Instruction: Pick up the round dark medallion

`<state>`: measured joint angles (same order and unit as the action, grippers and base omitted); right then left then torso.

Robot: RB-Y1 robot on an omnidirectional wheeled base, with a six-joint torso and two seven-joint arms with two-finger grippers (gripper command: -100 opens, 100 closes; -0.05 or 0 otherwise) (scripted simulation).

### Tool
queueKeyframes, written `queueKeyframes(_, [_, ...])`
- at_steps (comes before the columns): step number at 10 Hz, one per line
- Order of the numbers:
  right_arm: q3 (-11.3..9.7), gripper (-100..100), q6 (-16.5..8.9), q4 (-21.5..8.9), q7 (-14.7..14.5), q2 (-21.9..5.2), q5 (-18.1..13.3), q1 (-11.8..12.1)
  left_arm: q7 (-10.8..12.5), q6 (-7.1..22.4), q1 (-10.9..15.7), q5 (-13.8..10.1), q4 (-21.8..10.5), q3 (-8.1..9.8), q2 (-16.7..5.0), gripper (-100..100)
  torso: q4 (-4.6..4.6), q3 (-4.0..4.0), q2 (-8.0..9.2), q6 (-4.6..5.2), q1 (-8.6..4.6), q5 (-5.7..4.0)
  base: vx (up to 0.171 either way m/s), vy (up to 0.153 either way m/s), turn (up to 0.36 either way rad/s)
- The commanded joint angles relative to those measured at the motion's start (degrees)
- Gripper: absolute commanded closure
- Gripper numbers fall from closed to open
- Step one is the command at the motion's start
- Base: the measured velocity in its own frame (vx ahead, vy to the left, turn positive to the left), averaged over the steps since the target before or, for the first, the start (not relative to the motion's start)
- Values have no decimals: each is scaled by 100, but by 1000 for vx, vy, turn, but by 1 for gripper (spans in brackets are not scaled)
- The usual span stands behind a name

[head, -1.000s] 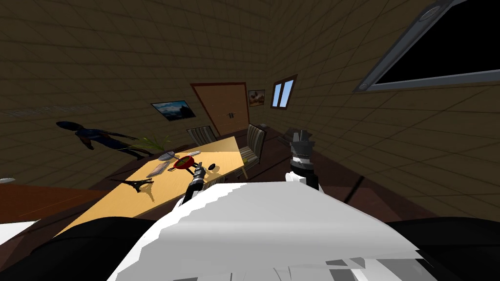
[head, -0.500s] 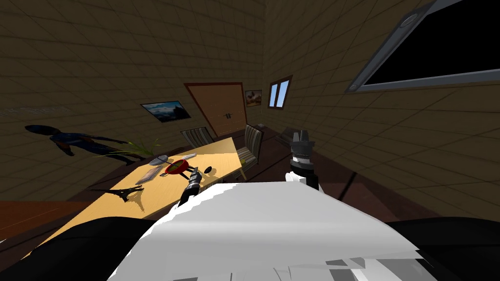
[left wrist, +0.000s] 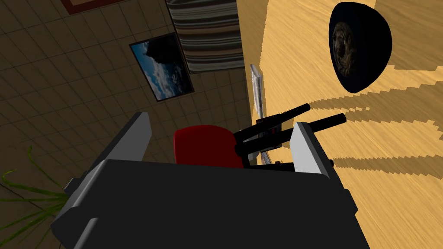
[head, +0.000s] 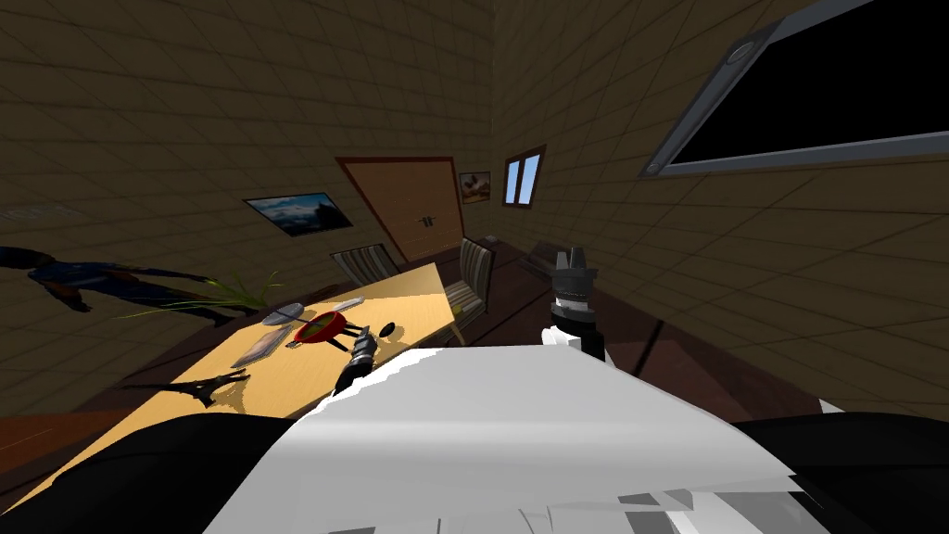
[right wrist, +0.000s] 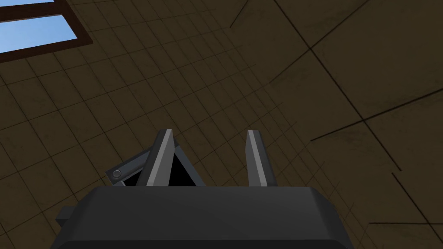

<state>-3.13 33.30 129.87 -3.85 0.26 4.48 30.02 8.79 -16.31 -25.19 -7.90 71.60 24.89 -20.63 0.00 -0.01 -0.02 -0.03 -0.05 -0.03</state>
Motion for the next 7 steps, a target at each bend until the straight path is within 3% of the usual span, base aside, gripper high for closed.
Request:
queueKeyframes(1, [0,0,0,0,0,0,0,0,129,27,16,-16,-286,115,-104,-100,0,0,0,0,0,0,24,-30,-130])
queueKeyframes(2, [0,0,0,0,0,0,0,-1,221,55,47,-19,-508,225,-169,-100,0,-1,-2,3,-4,1,55,-44,-201])
queueKeyframes(5, [0,0,0,0,0,0,0,0,221,55,47,-19,-710,225,-169,-100,-1,-2,-2,-2,-2,0,25,-17,-20])
queueKeyframes(7, [0,0,0,0,0,0,0,-1,313,82,77,-22,-990,332,-233,-100,1,1,1,3,-1,0,26,-21,-110])
